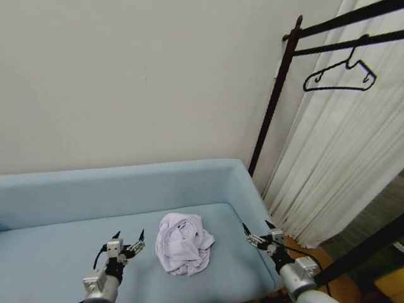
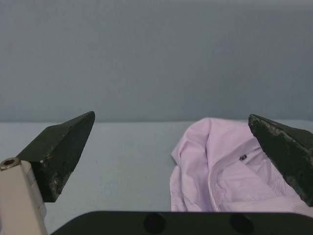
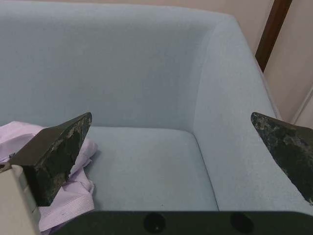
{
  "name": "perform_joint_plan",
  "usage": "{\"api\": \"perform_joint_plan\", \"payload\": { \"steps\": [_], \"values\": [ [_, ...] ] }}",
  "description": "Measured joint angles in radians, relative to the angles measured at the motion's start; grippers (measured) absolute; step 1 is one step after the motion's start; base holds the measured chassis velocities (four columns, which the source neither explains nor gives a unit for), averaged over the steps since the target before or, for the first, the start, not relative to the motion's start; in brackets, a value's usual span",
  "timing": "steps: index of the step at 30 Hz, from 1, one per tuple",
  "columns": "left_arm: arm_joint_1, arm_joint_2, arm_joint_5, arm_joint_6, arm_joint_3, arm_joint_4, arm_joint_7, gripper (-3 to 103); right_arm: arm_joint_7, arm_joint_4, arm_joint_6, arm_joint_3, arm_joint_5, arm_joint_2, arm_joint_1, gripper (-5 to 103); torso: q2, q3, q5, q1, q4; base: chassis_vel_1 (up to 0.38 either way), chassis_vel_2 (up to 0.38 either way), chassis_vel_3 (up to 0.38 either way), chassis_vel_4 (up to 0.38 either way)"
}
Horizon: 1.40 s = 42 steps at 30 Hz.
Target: Pick up the clothes from the sofa and hang them on the clothes hanger.
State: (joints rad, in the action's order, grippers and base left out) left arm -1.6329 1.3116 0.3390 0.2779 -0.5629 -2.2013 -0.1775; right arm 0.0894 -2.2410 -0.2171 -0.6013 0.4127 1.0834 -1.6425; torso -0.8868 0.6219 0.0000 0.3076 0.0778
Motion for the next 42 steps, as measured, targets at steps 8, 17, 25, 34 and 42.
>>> {"api": "perform_joint_plan", "payload": {
  "steps": [8,17,25,34,42],
  "values": [
    [0.132,-0.032,0.021,0.102,0.188,0.144,-0.187,100,0.068,0.049,-0.034,0.076,0.05,-0.062,0.069,100,0.0,0.0,0.0001,0.0,0.0003,0.0,0.0,0.0,0.0],
    [0.196,0.025,0.009,0.073,0.304,0.296,-0.207,100,0.082,0.117,-0.035,0.103,0.064,-0.114,0.099,100,0.0,0.0,0.0001,0.0,0.0003,0.0,0.0,0.0,0.0],
    [0.224,0.063,0.086,0.056,0.323,0.36,-0.202,100,0.086,0.136,-0.034,0.101,0.065,-0.119,0.098,100,0.0,0.0,0.0001,0.0,0.0002,0.0,0.0,0.0,0.0],
    [0.208,0.069,0.126,0.044,0.311,0.366,-0.204,102,0.086,0.149,-0.03,0.106,0.057,-0.111,0.098,100,0.0,0.0,0.0,0.0,0.0,0.0,0.0,0.0,0.0],
    [0.21,0.076,0.127,0.037,0.314,0.384,-0.2,82,0.087,0.147,-0.028,0.11,0.053,-0.113,0.096,100,0.0,0.0,-0.0001,0.0,0.0001,0.0,0.0,0.0,0.0]
  ]
}}
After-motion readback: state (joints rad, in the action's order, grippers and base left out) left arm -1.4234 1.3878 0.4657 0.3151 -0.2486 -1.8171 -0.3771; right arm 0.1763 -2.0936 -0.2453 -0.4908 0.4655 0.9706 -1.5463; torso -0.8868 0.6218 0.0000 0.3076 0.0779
